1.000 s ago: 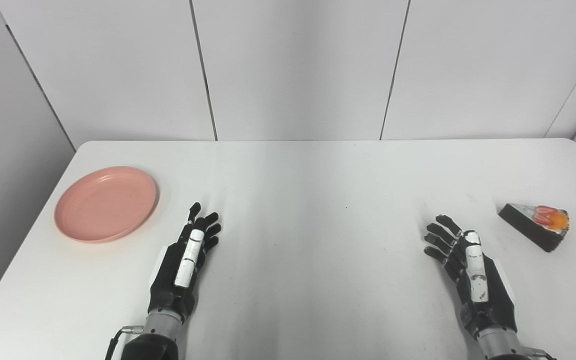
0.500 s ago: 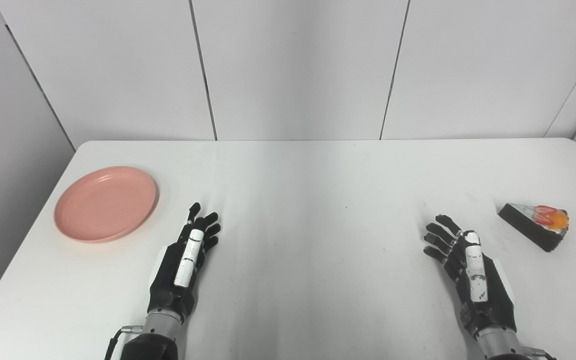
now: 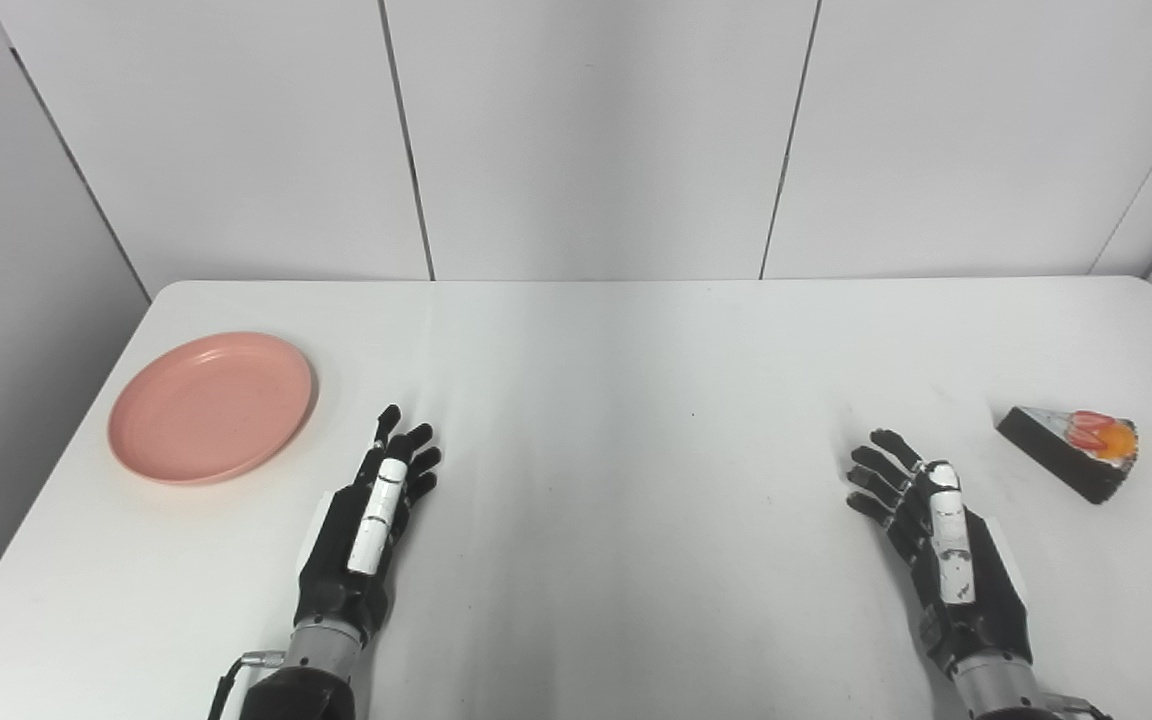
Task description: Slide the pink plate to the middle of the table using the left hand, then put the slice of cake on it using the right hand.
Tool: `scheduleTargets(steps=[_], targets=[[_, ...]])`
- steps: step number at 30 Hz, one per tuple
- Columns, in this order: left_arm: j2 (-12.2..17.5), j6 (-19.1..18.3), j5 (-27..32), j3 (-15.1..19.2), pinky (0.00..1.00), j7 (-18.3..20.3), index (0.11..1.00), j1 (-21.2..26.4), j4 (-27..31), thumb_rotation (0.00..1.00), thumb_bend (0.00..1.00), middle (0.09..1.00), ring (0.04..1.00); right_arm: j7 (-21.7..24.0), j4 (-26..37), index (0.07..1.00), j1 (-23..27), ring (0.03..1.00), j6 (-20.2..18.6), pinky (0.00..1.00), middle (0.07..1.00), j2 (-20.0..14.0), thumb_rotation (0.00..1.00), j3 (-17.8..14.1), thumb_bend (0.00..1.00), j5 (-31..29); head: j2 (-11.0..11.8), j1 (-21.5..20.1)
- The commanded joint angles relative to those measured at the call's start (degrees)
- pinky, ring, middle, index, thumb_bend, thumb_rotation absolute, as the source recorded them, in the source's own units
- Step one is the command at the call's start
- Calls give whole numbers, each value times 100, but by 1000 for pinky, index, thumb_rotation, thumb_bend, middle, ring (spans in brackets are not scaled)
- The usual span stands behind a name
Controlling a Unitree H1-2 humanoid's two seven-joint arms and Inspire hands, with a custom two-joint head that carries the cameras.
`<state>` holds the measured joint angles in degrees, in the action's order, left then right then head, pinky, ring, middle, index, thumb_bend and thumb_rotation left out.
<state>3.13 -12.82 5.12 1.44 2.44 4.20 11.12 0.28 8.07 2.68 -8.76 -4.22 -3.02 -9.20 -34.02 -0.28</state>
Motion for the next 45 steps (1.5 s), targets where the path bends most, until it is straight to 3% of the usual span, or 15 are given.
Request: scheduleTargets(steps=[1,7,12,17,28,36,39,45], targets=[[-40,250,-120,-63,918,-14,994,90,-22,868,741,934,906,189,-187,835,-2,823,182,811,814,-83,1000,-7,898,-38,79,145],[-239,624,-367,-230,917,-131,1000,124,-446,885,751,935,903,518,-909,854,66,835,746,834,824,-321,1000,-177,911,-267,499,555],[-352,940,-510,-315,904,-202,1000,164,-810,903,659,934,899,728,-1461,855,149,825,1161,826,818,-438,1000,-285,908,-361,707,711],[-386,1344,-675,-407,887,-266,1000,217,-1232,894,641,927,890,904,-1986,846,254,820,1507,818,814,-494,1000,-409,891,-473,1017,962],[-376,1861,-694,-408,879,-281,1000,328,-1841,929,612,935,889,1039,-2824,835,486,799,2005,800,801,-491,1000,-475,894,-464,1410,957],[-293,2348,-463,-221,886,-249,1000,465,-2328,897,603,923,888,990,-3351,820,679,795,2324,799,791,-346,1000,-415,896,-328,1742,803],[-306,2498,-390,-122,898,-295,998,543,-2354,894,610,915,895,935,-3497,811,743,780,2411,777,782,-293,1000,-406,896,-245,1783,690],[-402,2367,7,121,879,-290,945,791,-1534,866,712,870,870,894,-3633,798,782,766,2560,762,764,-220,1000,-417,908,-197,1726,499]])
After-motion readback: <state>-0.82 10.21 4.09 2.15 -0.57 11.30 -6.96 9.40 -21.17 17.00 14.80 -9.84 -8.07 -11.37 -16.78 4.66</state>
